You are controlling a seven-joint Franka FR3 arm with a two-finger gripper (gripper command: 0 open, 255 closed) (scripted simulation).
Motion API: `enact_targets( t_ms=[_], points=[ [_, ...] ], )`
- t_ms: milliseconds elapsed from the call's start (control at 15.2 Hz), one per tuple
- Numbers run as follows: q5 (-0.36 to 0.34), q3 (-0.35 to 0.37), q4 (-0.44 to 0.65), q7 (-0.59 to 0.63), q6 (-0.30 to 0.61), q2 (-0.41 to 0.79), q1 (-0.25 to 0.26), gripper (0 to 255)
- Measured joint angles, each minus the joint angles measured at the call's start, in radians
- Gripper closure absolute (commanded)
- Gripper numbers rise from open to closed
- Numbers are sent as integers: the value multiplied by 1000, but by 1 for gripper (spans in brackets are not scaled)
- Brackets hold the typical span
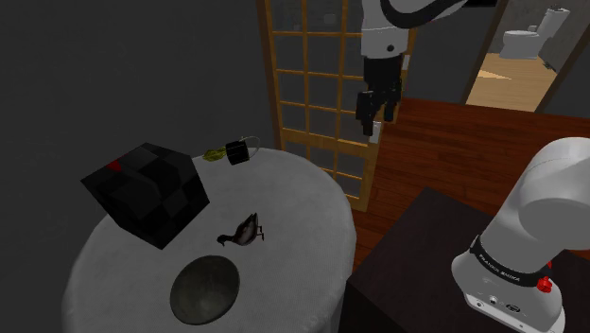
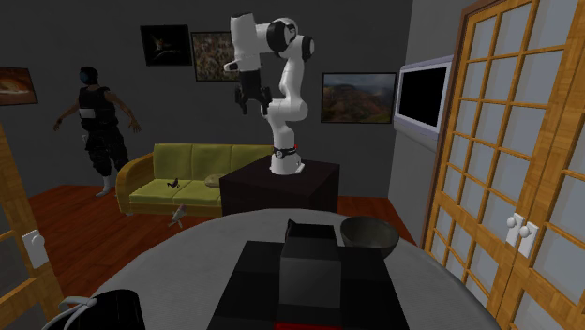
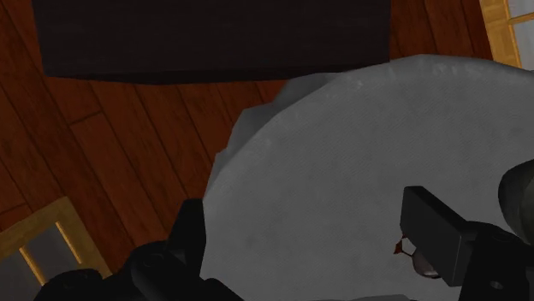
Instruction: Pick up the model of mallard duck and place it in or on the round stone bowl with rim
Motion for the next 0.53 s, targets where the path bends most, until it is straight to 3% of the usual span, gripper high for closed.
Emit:
enact_targets(
  t_ms=[528],
  points=[
    [97, 23, 47, -5, 208, 276, 39, 0]
  ],
)
